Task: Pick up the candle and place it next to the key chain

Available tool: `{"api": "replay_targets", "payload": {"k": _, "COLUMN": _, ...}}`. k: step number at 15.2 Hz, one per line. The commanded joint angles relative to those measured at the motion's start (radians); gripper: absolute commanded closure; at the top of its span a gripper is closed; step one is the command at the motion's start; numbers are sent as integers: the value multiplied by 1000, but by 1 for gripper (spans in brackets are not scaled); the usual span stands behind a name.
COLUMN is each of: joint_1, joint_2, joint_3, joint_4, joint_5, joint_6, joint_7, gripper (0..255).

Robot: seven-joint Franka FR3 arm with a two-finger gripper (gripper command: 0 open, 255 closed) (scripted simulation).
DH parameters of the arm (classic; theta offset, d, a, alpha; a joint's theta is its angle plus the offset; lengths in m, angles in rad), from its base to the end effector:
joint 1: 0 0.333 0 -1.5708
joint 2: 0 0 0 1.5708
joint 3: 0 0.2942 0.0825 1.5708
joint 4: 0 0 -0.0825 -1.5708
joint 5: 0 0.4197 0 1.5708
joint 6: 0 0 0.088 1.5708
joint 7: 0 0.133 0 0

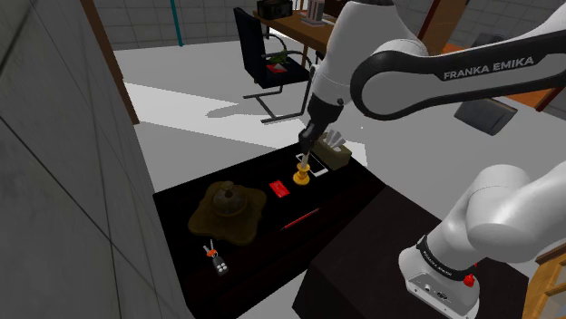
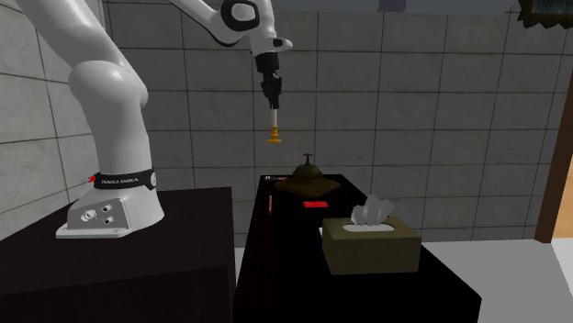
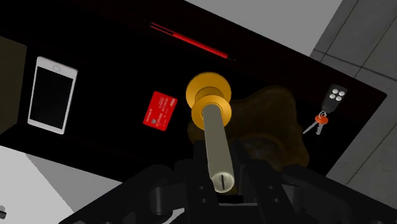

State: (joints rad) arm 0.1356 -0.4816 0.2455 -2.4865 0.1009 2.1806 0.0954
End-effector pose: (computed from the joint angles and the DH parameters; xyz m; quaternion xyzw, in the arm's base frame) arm 0.4296 0.1742 0.4081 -0.9906 -0.1079 -0.0835 0.0061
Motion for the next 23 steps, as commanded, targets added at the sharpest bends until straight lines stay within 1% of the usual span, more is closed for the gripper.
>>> {"api": "replay_targets", "payload": {"k": 1, "joint_1": 17, "joint_2": 14, "joint_3": 43, "joint_4": 17, "joint_5": 8, "joint_6": 0, "joint_7": 57, "gripper": 255}}
{"api": "replay_targets", "payload": {"k": 5, "joint_1": 43, "joint_2": 62, "joint_3": 128, "joint_4": 69, "joint_5": 11, "joint_6": -1, "joint_7": 167, "gripper": 255}}
{"api": "replay_targets", "payload": {"k": 9, "joint_1": 60, "joint_2": 128, "joint_3": 215, "joint_4": 139, "joint_5": -3, "joint_6": -4, "joint_7": 282, "gripper": 255}}
{"api": "replay_targets", "payload": {"k": 23, "joint_1": 48, "joint_2": 218, "joint_3": 252, "joint_4": 20, "joint_5": -34, "joint_6": 200, "joint_7": 320, "gripper": 255}}
